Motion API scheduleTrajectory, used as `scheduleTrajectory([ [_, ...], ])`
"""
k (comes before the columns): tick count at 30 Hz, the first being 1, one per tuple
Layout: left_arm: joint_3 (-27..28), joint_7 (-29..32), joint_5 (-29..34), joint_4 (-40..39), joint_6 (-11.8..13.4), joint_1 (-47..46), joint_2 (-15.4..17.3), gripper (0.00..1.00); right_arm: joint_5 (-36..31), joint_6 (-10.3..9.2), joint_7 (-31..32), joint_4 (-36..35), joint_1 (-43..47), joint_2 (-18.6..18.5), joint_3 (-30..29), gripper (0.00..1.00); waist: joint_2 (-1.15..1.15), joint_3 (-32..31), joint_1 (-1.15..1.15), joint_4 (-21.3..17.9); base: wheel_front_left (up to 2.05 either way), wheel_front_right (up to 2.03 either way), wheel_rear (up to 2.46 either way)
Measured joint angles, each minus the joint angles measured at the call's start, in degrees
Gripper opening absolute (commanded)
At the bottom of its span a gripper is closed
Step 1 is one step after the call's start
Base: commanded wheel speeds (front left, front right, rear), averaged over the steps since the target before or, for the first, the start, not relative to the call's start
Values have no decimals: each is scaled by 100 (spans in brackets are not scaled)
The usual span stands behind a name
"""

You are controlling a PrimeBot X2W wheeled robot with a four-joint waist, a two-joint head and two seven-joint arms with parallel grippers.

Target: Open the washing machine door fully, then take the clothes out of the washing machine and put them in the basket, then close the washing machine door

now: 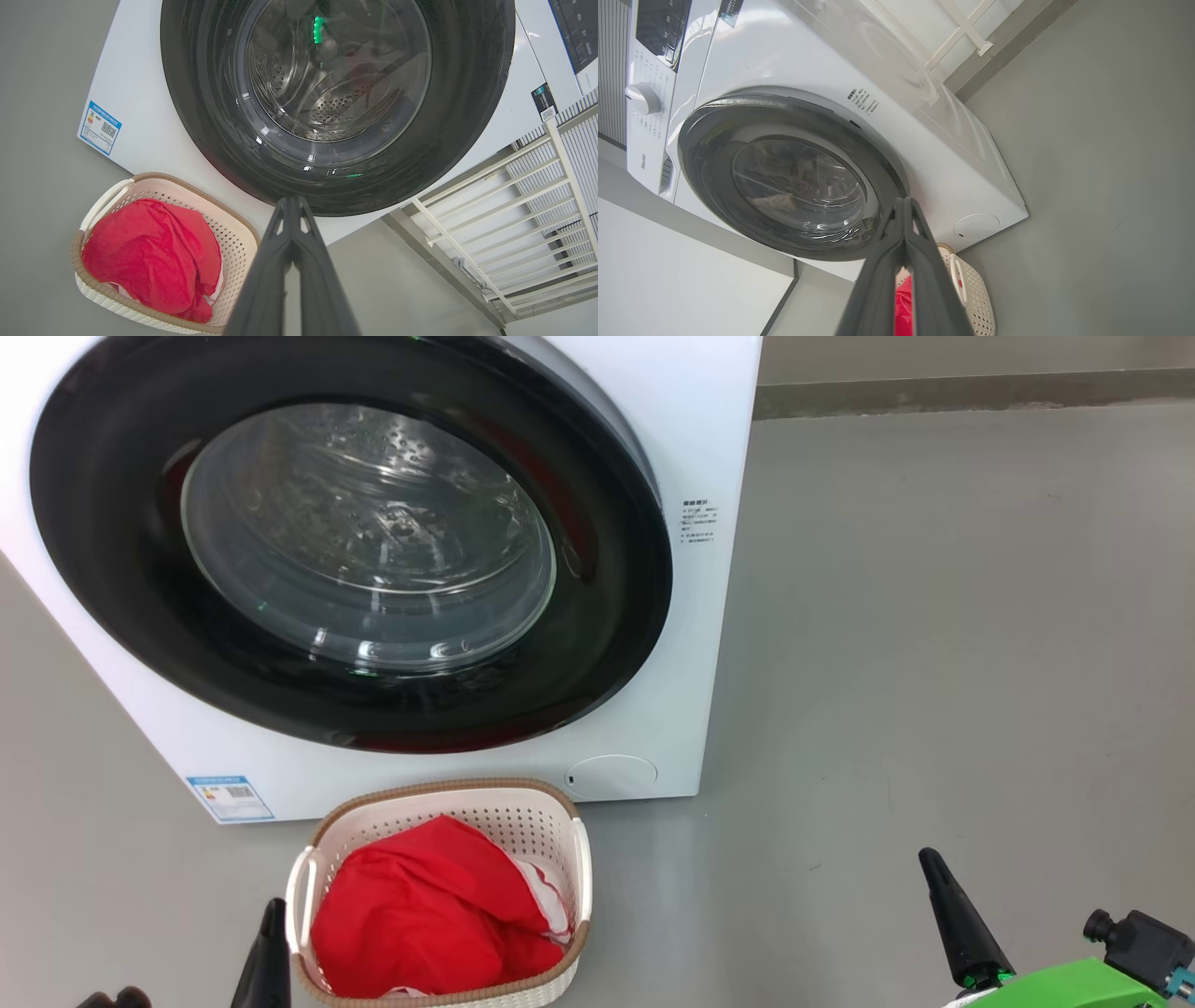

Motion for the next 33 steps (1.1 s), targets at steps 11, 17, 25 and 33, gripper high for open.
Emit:
scheduleTrajectory([
  [11, 164, 156, -644, 218, -151, -172, -47, 0, 691, 0, 58, 186, -135, -4, -100, 0, 0, 14, 0, 26, 0, 0, 0],
  [17, 250, 218, -983, 357, -245, -219, -74, 0, 1061, 0, 109, 296, -215, -7, -135, 0, 0, 22, 0, 41, 0, 0, 0],
  [25, 393, 355, -1412, 515, -346, -310, -132, 0, 1530, -1, 160, 435, -253, -9, -200, 0, 0, 32, 0, 60, 0, 0, 0],
  [33, 513, 466, -1844, 681, -454, -487, -174, 0, 2046, -1, 211, 575, -386, -10, -283, 0, 0, 43, 0, 79, 0, 0, 0],
])
